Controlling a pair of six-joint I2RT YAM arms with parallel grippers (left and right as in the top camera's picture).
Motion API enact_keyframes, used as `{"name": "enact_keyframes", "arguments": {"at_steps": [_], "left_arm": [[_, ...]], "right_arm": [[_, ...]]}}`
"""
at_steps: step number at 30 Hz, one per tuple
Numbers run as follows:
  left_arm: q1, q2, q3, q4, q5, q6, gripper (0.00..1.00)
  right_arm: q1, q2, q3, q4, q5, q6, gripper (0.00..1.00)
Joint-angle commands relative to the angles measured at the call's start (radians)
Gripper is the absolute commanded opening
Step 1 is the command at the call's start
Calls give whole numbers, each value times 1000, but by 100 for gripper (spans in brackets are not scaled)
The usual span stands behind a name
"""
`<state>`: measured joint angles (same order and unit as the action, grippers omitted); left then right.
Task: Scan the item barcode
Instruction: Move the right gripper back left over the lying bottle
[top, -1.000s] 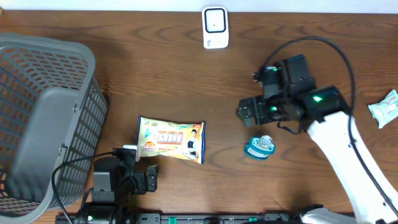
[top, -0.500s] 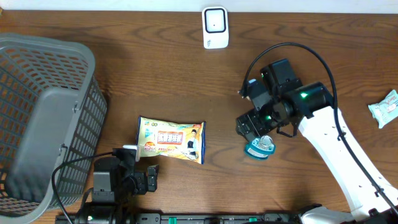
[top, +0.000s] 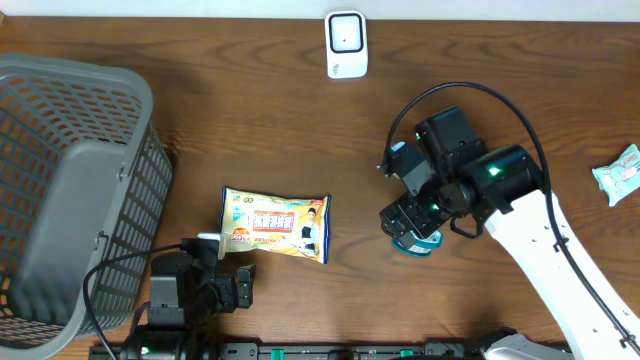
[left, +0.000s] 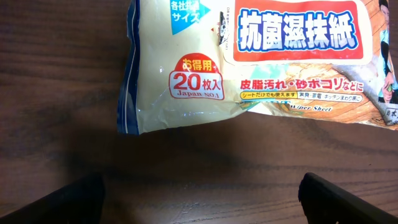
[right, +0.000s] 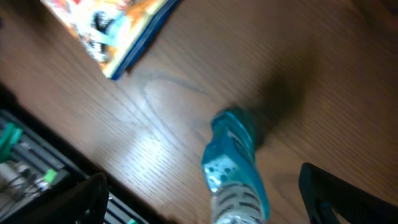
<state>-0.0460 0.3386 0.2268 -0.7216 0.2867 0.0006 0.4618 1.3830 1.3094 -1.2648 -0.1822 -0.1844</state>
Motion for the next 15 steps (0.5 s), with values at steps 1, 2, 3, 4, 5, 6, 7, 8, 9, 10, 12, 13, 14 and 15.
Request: {"name": "enact_keyframes", "arguments": {"at_steps": [1, 2, 3, 4, 5, 6, 7, 8, 9, 10, 12, 13, 14, 15], "left_arm": [[2, -2, 5, 0, 9, 6, 99], [2, -2, 5, 0, 9, 6, 99], [2, -2, 5, 0, 9, 6, 99], [2, -2, 5, 0, 9, 6, 99], [2, -2, 5, 0, 9, 6, 99], [2, -2, 5, 0, 9, 6, 99], [2, -2, 5, 0, 9, 6, 99], [2, -2, 5, 0, 9, 6, 99], [2, -2, 5, 0, 9, 6, 99], [2, -2, 5, 0, 9, 6, 99], [2, -2, 5, 0, 9, 6, 99], [2, -2, 5, 0, 9, 6, 99], [2, -2, 5, 0, 9, 6, 99], [2, -2, 5, 0, 9, 6, 99]], "right_arm": [[32, -6, -3, -6, 151, 72, 94], [38, -6, -8, -7, 177, 87, 94], [42, -6, -11, -7, 184, 87, 94], [46, -6, -14, -6, 184, 87, 94], [48, -6, -19, -9, 184, 87, 94], [48, -6, -24, -11, 184, 87, 95], [48, -6, -32, -19, 184, 86, 95], [48, -6, -44, -20, 184, 86, 96], [50, -6, -60, -10, 181, 86, 97], [53, -6, -76, 1, 180, 86, 97], [57, -6, -117, 30, 181, 78, 97], [57, -6, -138, 43, 181, 69, 97], [57, -6, -160, 58, 181, 64, 97], [57, -6, -177, 70, 181, 63, 97]]}}
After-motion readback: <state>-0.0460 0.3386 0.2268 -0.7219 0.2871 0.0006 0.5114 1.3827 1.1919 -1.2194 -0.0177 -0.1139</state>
